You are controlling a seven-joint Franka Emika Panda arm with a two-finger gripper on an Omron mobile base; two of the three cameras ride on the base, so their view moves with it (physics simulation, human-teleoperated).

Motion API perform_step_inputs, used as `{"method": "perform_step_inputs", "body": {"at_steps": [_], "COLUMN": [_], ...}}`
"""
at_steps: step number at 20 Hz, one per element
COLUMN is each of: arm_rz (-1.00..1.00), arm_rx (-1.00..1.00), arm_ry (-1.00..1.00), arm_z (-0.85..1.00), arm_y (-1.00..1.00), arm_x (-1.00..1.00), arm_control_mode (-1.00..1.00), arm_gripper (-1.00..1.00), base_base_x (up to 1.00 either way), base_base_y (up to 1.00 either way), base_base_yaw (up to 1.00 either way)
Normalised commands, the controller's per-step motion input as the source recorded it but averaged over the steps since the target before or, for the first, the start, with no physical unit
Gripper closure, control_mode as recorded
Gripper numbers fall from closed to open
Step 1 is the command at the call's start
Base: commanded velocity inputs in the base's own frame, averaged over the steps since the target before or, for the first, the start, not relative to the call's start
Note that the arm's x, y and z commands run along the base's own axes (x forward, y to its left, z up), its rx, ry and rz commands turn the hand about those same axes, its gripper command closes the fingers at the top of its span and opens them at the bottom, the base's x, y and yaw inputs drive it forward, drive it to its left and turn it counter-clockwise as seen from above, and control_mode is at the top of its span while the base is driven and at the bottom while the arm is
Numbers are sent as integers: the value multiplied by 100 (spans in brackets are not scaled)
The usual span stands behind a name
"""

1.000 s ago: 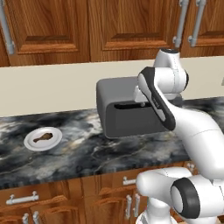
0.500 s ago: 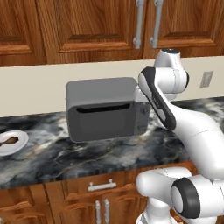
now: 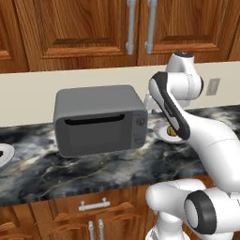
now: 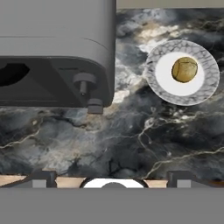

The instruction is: Open the toaster oven door. Place the bread on the bottom rack in the toaster oven and place the chicken drumstick on the top rack.

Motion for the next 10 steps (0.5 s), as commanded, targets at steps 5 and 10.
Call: {"method": "perform_step_inputs", "body": {"at_steps": [5,10], "arm_rz": [0,0], "arm_rx": [0,0], "arm_ry": [0,0], "arm_z": [0,0], "arm_y": [0,0], "arm_x": [0,0], "arm_control_mode": [100,100], "arm_gripper": [-100,-100], "base_base_x": [40,18], "base_base_y": [-42,-44], "base_base_yaw": [-8,-8]}}
